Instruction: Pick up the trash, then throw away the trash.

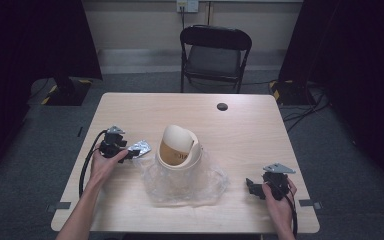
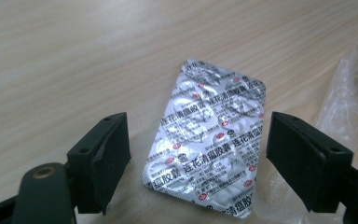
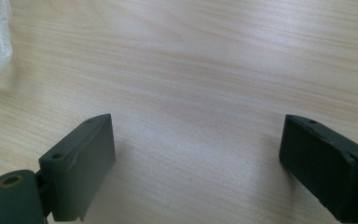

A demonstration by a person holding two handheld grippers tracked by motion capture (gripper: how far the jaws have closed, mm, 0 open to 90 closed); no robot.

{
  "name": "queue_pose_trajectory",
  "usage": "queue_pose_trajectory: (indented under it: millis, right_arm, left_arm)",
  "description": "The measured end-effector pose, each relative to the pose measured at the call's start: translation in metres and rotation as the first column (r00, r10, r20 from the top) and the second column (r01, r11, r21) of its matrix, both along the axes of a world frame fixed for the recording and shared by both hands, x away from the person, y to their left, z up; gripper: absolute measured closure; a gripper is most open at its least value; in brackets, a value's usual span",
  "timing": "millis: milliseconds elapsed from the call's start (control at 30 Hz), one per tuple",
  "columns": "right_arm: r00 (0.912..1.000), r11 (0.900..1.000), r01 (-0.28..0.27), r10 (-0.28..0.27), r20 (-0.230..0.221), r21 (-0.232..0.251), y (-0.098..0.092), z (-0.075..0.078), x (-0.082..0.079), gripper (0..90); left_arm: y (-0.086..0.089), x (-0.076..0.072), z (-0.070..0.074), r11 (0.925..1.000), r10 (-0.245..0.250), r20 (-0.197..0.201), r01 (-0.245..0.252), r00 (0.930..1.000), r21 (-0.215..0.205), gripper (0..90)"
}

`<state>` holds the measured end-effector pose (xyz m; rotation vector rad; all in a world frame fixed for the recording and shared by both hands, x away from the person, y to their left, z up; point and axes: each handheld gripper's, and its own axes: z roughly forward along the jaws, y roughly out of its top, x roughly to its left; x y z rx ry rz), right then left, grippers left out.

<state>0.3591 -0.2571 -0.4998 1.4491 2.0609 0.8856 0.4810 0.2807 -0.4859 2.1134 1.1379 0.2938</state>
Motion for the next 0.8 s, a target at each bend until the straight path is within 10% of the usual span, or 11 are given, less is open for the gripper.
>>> queue_pose_trajectory:
  millis: [333,800]
  right_arm:
    - [1.0,1.0,0.0,0.0,0.0,0.0,0.0,0.0,0.0,9.4]
    - [1.0,1.0,0.0,0.0,0.0,0.0,0.0,0.0,0.0,9.4]
  left_arm:
    - [-0.009,-0.008,-0.006,0.9928,-0.043,0.054,0.036,0.9976,0.115,20.6]
    - [-0.008,-0.011,-0.006,0.9951,-0.057,0.081,0.05,0.9951,0.085,33.7]
